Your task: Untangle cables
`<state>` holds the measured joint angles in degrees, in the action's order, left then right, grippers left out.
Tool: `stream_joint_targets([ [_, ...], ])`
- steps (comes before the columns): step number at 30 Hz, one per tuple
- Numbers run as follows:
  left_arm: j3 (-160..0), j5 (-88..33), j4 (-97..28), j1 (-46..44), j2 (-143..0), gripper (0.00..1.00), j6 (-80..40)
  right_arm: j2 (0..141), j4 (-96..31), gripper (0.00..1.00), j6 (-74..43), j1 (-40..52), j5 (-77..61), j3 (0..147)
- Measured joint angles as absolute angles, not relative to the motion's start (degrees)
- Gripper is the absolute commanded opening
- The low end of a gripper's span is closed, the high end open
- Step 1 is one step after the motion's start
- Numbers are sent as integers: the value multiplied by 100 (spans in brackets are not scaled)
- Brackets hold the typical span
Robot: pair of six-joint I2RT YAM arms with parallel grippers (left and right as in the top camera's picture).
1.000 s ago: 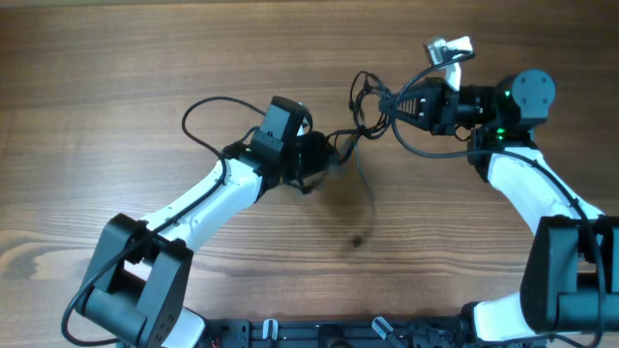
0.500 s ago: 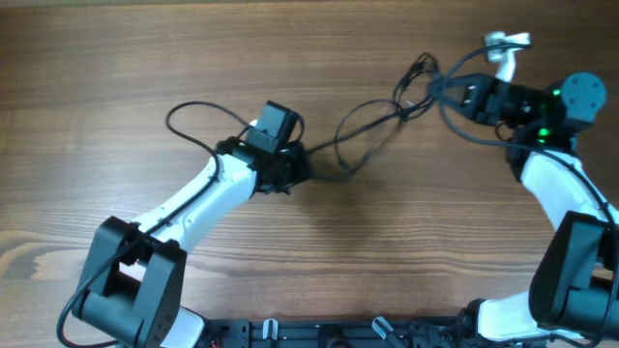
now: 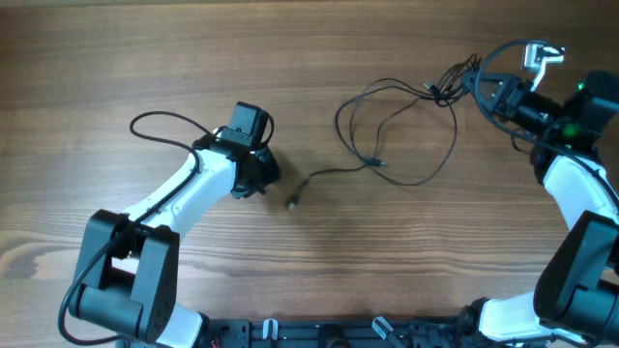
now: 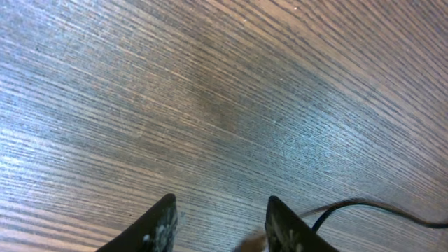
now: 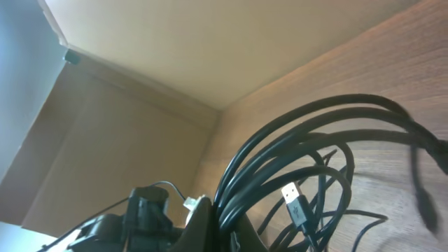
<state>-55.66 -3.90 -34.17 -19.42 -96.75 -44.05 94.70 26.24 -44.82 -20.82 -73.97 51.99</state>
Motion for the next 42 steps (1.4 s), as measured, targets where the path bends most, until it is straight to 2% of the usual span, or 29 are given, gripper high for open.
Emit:
stream_joint_targets([
  [4,-5540,-978,-2814,-1935,-9675,72,-4193,9470,2421,5,-4274,-2082,-7319,5201],
  [6,-5500,-1992,-1925,-1938,-9675,78,-3986,9470,2303,4,-4215,-2082,-7297,5201],
  [8,-5492,-2897,-882,-2016,-9675,89,-3957,9470,2274,4,-4200,-2082,-7288,5201],
  [10,-5544,-3356,-414,-2246,-9666,91,-4073,9470,2270,4,-4191,-2067,-7279,5201],
  [12,-5544,-3347,-355,-2585,-9664,100,-4292,9470,2270,4,-4189,-2023,-7282,5201],
  [15,-5537,-3004,-139,-3133,-9664,100,-4300,9470,2270,4,-4187,-1894,-7282,5201],
  [19,-5535,-2488,493,-3872,-9664,100,-3621,9470,2272,4,-4128,-1737,-7284,5201],
  [24,-5533,-956,978,-4866,-9684,100,-2801,9470,2270,4,-4080,-1645,-7314,5201],
  [27,-5537,-462,1361,-5186,-9852,98,-2663,9470,2270,4,-4086,-1573,-7352,5201],
  [31,-5535,-130,2038,-5354,-10503,91,-2558,9470,2270,4,-4086,-1441,-7507,5201],
  [34,-5529,-67,2456,-5352,-10890,80,-2530,9470,2270,4,-4086,-1337,-7607,5201],
  [36,-5529,-95,2550,-5352,-11024,69,-2530,9470,2270,4,-4086,-1238,-7631,5201],
  [37,-5529,-163,2558,-5352,-11065,59,-2519,9470,2272,4,-4086,-1194,-7644,5201],
  [38,-5529,-268,2534,-5352,-11083,32,-2469,9470,2270,4,-4086,-1140,-7649,5201],
  [39,-5529,-362,2508,-5352,-11091,11,-2475,9470,2272,4,-4086,-1096,-7649,5201],
  [40,-5529,-447,2484,-5354,-11091,4,-2477,9470,2272,4,-4086,-1068,-7649,5201],
  [42,-5531,-681,2292,-5360,-11091,4,-2469,9470,2270,5,-4086,-1052,-7647,5201],
])
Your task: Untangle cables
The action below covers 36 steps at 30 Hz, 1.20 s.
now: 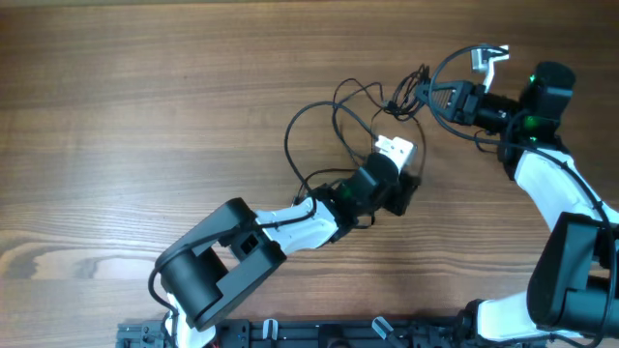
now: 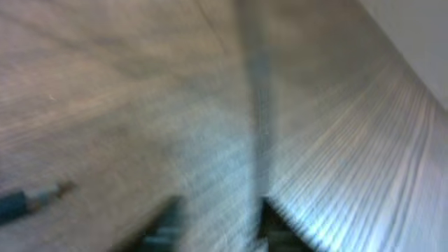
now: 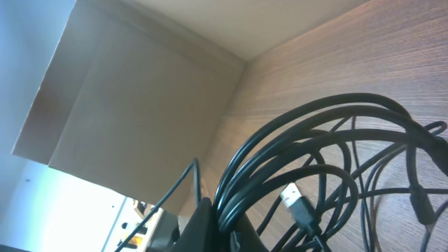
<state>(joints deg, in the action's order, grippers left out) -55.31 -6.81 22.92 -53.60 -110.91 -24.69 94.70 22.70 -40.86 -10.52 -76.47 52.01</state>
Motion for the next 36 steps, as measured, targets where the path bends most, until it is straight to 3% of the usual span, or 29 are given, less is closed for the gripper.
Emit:
stream_joint_targets([
  [8,-5520,-1002,279,-5349,-10991,4,-1712,9470,2082,4,-4060,-1055,-7612,5201],
  [13,-5494,-1017,-792,-5236,-9988,6,-897,9470,1658,6,-4012,-1055,-7150,5201],
  [17,-5531,-521,-2056,-5041,-8759,45,-156,9470,1391,24,-3994,-1055,-6676,5201],
  [18,-5531,-338,-2292,-4995,-8567,100,-95,9470,1347,37,-3990,-1055,-6622,5201],
  [20,-5529,56,-2650,-4864,-8235,100,86,9470,1214,48,-3972,-1055,-6525,5203],
  [25,-5529,602,-2770,-4508,-8042,100,165,9465,329,53,-3638,-1055,-6302,5234],
  [27,-5529,676,-2768,-4403,-8044,100,141,9465,-228,49,-3470,-1055,-6047,5242],
  [30,-5529,740,-2753,-4292,-8044,100,69,9465,-1000,29,-3227,-1055,-5398,5245],
  [31,-5529,751,-2744,-4268,-8044,100,51,9465,-1216,26,-3148,-1055,-5144,5245],
  [34,-5529,768,-2711,-4235,-8044,100,8,9465,-1717,24,-3006,-1055,-4379,5245],
  [36,-5529,768,-2628,-4235,-8044,100,-12,9463,-2051,30,-2971,-1055,-3872,5249],
])
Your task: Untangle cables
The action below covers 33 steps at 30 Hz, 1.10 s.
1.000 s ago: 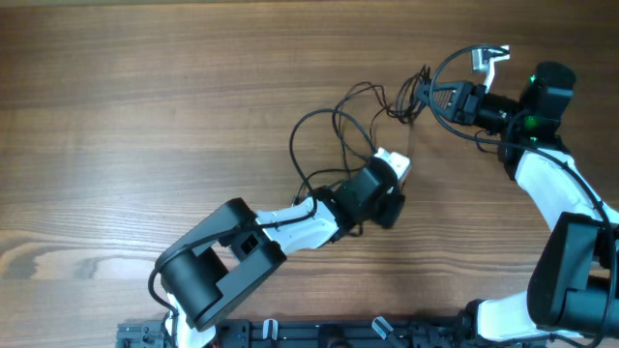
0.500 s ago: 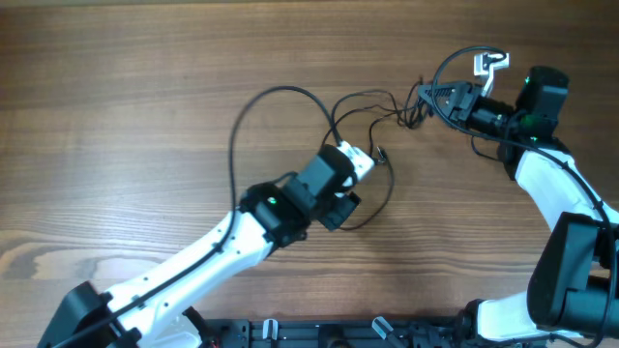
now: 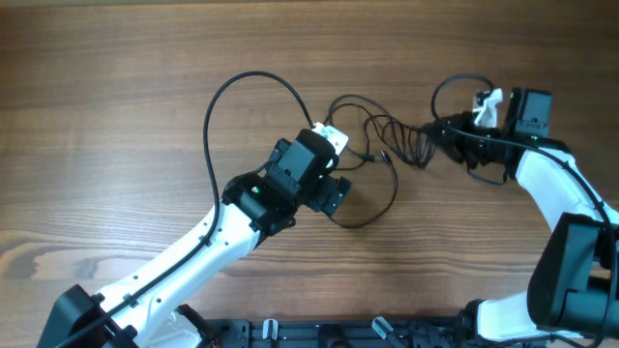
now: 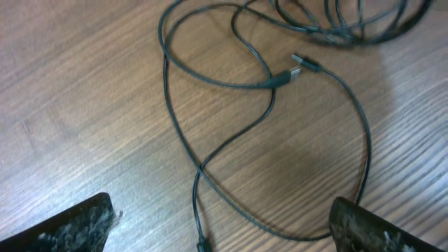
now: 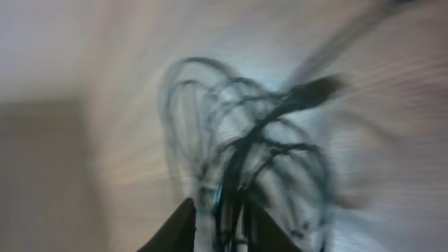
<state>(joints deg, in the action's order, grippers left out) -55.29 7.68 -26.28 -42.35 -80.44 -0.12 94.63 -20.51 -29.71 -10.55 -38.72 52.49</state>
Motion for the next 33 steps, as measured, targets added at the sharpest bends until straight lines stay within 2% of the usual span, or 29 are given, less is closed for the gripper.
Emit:
stream_joint_targets([
  [5,-5529,731,-2412,-4235,-8044,100,-32,9461,-3151,47,-2908,-1055,-2045,5256],
  [7,-5529,655,-2349,-4235,-8044,100,-32,9461,-3487,59,-2906,-1059,-1304,5266],
  [8,-5529,633,-2322,-4235,-8044,100,-51,9461,-3651,66,-2950,-1059,-1083,5297],
  [9,-5529,611,-2270,-4235,-8047,100,-82,9459,-3994,85,-2954,-1059,-744,5382],
  [10,-5529,600,-2196,-4235,-8053,100,-163,9448,-4191,100,-3030,-1059,-515,5443],
  [16,-5529,565,-1839,-4235,-8300,99,-810,9131,-5083,100,-3304,-1066,565,6226],
  [21,-5529,545,-1420,-4235,-8764,100,-1623,8724,-4897,100,-2993,-1070,-67,6318],
  [23,-5527,545,-1264,-4235,-8871,100,-1868,8720,-4519,95,-2436,-1046,-705,6316],
  [25,-5527,545,-1100,-4235,-8941,100,-2075,8720,-4189,84,-1782,-950,-1463,6311],
  [28,-5527,558,-1035,-4200,-8976,100,-2381,8720,-3754,76,-965,-589,-2126,6239],
  [30,-5527,567,-1028,-4101,-8978,100,-2554,8720,-3369,69,-596,-296,-2244,6110],
  [33,-5527,574,-1039,-3828,-8980,100,-2733,8761,-3063,67,-292,84,-2241,5957],
])
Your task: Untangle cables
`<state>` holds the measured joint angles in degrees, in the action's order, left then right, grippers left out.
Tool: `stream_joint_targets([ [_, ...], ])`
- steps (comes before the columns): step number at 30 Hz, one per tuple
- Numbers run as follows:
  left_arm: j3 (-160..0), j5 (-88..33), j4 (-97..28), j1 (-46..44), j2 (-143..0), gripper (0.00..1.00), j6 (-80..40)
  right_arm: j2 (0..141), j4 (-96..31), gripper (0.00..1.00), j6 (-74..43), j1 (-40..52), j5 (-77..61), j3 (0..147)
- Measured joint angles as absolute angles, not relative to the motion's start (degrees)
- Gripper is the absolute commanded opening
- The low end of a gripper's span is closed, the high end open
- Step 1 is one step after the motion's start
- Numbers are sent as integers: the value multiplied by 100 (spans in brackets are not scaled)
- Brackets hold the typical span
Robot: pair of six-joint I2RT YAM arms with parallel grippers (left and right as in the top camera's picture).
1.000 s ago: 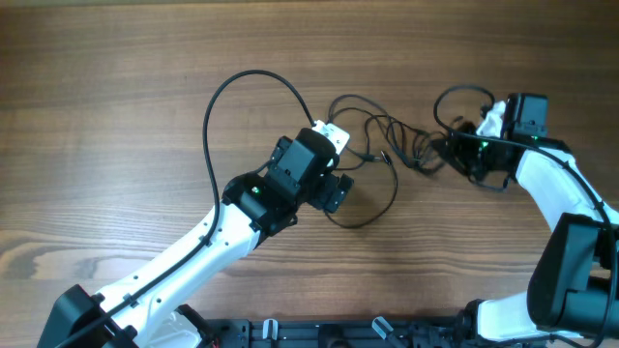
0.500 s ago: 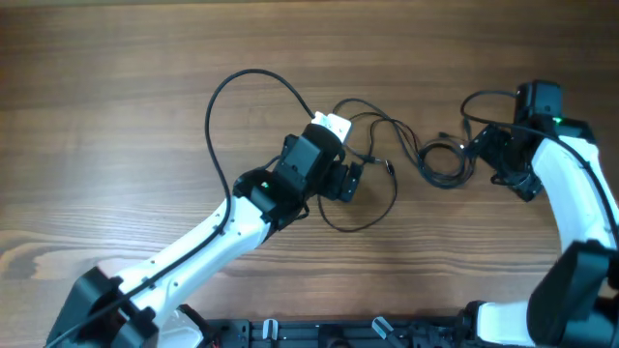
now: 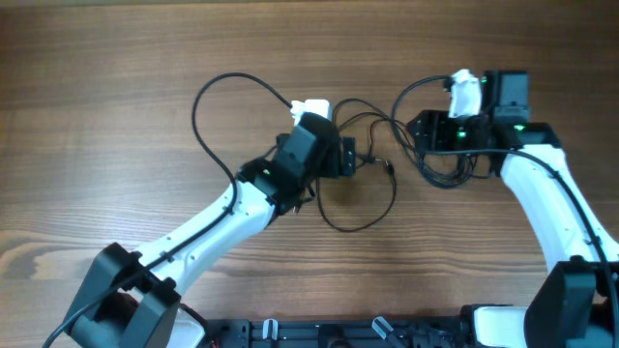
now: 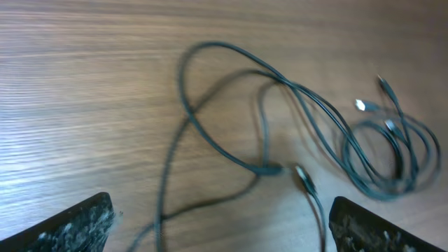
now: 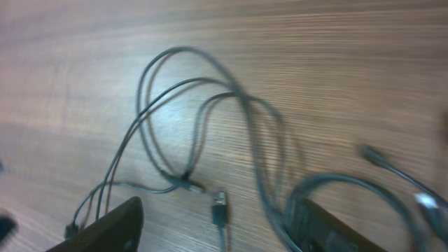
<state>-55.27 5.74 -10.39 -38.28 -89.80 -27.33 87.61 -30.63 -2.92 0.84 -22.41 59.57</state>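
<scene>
Thin black cables lie tangled on the wooden table. In the overhead view a coiled bundle (image 3: 437, 170) sits under my right gripper (image 3: 414, 131), and a long strand (image 3: 354, 228) loops toward the front. My left gripper (image 3: 346, 157) hovers just left of the tangle, wide open, with crossed strands (image 4: 269, 168) and the coil (image 4: 392, 162) ahead of it. In the right wrist view several strands (image 5: 241, 105) fan out, and a USB plug (image 5: 219, 208) lies between the spread fingers. Both grippers hold nothing.
A black lead (image 3: 208, 97) arcs from the white connector on my left wrist over the table's left half. A similar lead (image 3: 416, 89) curls off my right wrist. Bare wood (image 3: 116, 58) surrounds the tangle.
My right gripper was shut on the cable bundle; now it is open and the bundle lies on the table beneath it. My left gripper, still open, has moved a little farther back.
First my left gripper was low on the table's left by a cable end, while my right held the bundle raised at the far right. Then the left gripper was at the middle among the strands. Later it stood open over them; now the right has let go.
</scene>
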Motion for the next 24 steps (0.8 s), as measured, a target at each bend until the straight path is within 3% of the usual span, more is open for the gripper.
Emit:
stream_joint_targets([
  [6,-5527,596,-1085,-3371,-8980,100,-2845,9282,-2661,67,-67,646,-1898,5931],
  [15,-5527,615,-1090,-3291,-8980,100,-2886,9909,-2121,64,40,681,-1494,5927],
  [24,-5529,615,-1090,-3291,-8980,100,-2886,10274,-2060,43,95,681,-1649,5927],
])
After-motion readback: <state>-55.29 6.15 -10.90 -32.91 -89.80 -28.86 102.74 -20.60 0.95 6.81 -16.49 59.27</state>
